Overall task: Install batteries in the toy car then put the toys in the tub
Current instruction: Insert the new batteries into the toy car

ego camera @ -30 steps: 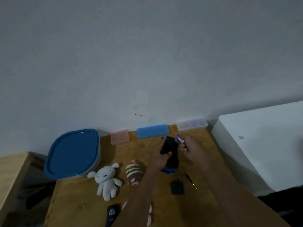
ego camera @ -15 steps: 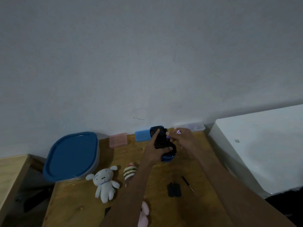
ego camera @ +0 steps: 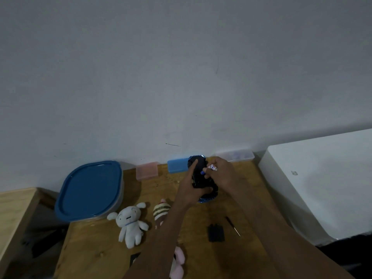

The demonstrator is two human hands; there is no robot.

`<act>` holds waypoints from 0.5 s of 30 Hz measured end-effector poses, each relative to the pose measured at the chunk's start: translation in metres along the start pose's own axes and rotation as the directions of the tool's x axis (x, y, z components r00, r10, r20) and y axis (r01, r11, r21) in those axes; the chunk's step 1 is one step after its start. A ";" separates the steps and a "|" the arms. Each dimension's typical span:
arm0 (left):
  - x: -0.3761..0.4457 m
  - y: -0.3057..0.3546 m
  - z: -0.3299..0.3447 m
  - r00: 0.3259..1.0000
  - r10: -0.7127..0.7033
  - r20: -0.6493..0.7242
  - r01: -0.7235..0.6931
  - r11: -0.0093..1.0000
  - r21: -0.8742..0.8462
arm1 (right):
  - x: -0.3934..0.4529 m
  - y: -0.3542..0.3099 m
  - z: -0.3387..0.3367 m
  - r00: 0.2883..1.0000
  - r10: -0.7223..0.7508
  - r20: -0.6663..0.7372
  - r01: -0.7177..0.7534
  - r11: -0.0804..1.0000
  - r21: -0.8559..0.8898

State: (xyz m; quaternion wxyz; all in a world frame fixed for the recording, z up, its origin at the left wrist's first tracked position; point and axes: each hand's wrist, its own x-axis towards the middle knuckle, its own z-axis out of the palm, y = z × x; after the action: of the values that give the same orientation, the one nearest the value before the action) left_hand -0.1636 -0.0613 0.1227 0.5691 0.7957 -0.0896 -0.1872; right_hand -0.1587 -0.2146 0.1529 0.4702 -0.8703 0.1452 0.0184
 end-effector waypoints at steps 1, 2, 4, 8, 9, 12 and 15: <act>0.000 0.000 0.001 1.000 -0.008 0.003 0.008 1.000 -0.012 | -0.001 -0.001 0.001 0.999 -0.020 -0.035 0.019 0.999 -0.027; 0.001 0.000 0.001 1.000 -0.014 0.002 0.015 1.000 -0.020 | -0.001 -0.001 0.003 0.996 -0.041 -0.078 0.036 0.998 -0.059; 0.001 0.001 0.000 1.000 -0.016 -0.010 0.016 0.999 -0.029 | -0.001 -0.001 0.006 0.985 -0.068 -0.159 0.054 0.994 -0.093; 0.002 0.001 -0.001 0.999 0.011 -0.047 -0.012 0.999 -0.034 | -0.003 -0.005 0.016 0.968 -0.008 -0.252 0.007 1.000 -0.005; 0.002 0.001 -0.001 0.998 0.009 -0.055 -0.011 0.999 -0.036 | -0.004 -0.007 0.018 0.962 0.031 -0.270 -0.021 0.999 0.040; 0.001 -0.002 0.000 0.997 0.016 -0.073 -0.019 0.999 -0.045 | -0.008 -0.014 0.023 0.941 0.159 -0.299 -0.098 0.973 0.208; 0.001 -0.001 -0.001 0.997 0.028 -0.075 -0.031 0.999 -0.030 | -0.012 -0.017 0.027 0.935 0.144 -0.323 -0.086 0.979 0.186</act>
State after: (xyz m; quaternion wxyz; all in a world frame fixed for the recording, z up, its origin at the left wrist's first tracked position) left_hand -0.1628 -0.0605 0.1219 0.5872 0.7916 -0.0771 -0.1504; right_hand -0.1625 -0.1806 0.1531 0.5090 -0.8077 0.2747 -0.1146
